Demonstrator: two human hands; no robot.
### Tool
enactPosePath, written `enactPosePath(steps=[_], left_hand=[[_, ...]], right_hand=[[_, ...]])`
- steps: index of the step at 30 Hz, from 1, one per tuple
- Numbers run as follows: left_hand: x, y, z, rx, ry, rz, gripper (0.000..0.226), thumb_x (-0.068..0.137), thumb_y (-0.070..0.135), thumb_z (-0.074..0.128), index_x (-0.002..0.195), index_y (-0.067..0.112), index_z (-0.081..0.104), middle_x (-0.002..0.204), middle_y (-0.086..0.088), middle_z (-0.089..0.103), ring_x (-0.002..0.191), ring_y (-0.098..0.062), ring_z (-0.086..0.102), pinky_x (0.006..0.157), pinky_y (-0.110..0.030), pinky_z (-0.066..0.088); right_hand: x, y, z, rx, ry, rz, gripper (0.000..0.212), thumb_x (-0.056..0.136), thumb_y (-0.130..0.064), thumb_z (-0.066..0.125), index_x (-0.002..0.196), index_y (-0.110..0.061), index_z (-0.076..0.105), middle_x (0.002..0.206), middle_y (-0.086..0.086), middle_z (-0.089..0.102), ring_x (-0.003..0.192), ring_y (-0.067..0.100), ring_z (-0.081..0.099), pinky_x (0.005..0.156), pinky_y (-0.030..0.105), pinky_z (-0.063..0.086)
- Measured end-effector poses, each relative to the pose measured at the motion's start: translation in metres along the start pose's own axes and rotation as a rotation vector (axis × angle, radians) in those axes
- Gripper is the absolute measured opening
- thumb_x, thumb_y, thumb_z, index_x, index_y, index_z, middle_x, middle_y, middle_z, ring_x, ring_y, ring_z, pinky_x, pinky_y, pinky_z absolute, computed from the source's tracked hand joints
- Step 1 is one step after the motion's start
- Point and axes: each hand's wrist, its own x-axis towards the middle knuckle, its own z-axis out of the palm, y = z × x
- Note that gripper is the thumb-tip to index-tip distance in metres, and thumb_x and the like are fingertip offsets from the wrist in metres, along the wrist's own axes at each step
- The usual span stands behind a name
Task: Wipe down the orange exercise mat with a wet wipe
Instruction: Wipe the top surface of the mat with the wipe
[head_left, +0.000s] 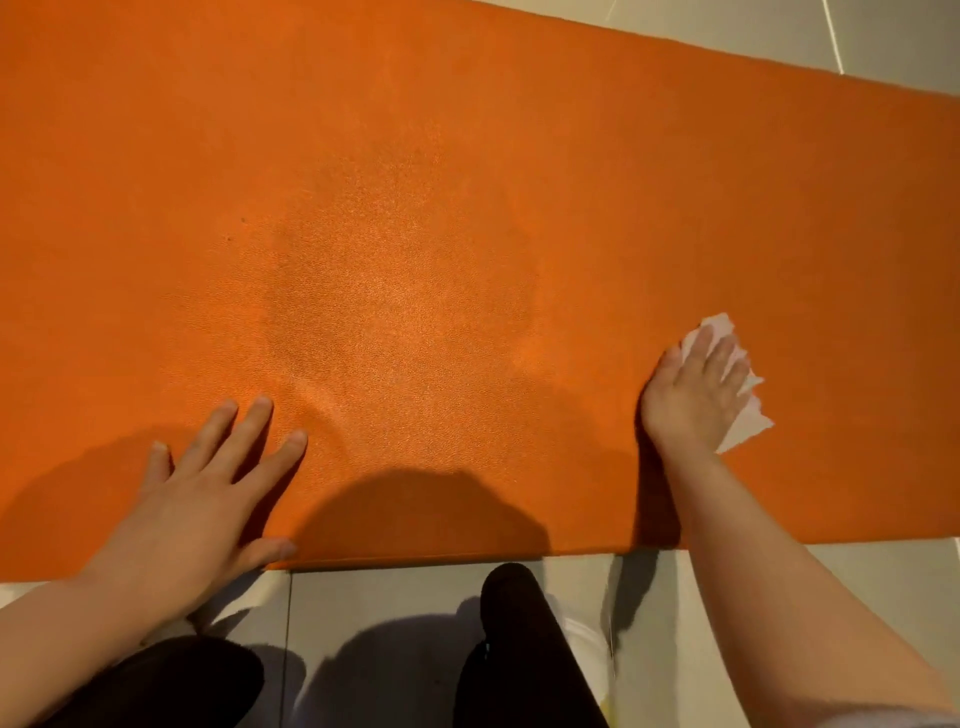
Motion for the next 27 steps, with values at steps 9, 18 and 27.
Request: enactPosePath(steps=[9, 18, 27], left_hand=[[-0.001, 0.0, -0.001, 0.068, 0.028, 0.044, 0.104, 0.056, 0.069, 0.064, 0.145, 0.02, 0.038, 0.152, -0.019, 0.035, 0.134, -0.041, 0.03, 0.067, -0.075, 0.048], [-0.004, -0.004, 0.0, 0.027, 0.021, 0.047, 0.103, 0.062, 0.072, 0.063, 0.149, 0.024, 0.034, 0.155, -0.017, 0.032, 0.135, -0.04, 0.029, 0.07, -0.074, 0.048], [-0.004, 0.003, -0.005, 0.021, -0.038, 0.014, 0.106, 0.053, 0.064, 0.074, 0.144, 0.023, 0.041, 0.154, -0.019, 0.034, 0.136, -0.041, 0.028, 0.072, -0.075, 0.048]], right_hand=[[-0.144, -0.172, 0.053, -0.087, -0.316, -1.061, 0.057, 0.105, -0.048, 0.022, 0.157, -0.027, 0.01, 0.165, 0.0, -0.003, 0.151, 0.02, -0.013, 0.117, 0.04, -0.019], [-0.019, -0.029, 0.013, -0.205, -0.052, -0.506, 0.081, 0.088, -0.066, 0.002, 0.157, -0.025, 0.015, 0.164, 0.007, 0.005, 0.152, 0.026, 0.002, 0.121, 0.045, -0.001], [-0.074, -0.05, 0.021, -0.06, -0.064, -0.506, 0.062, 0.099, -0.032, 0.007, 0.152, -0.013, 0.033, 0.159, 0.021, 0.02, 0.148, 0.041, 0.009, 0.12, 0.052, -0.001]])
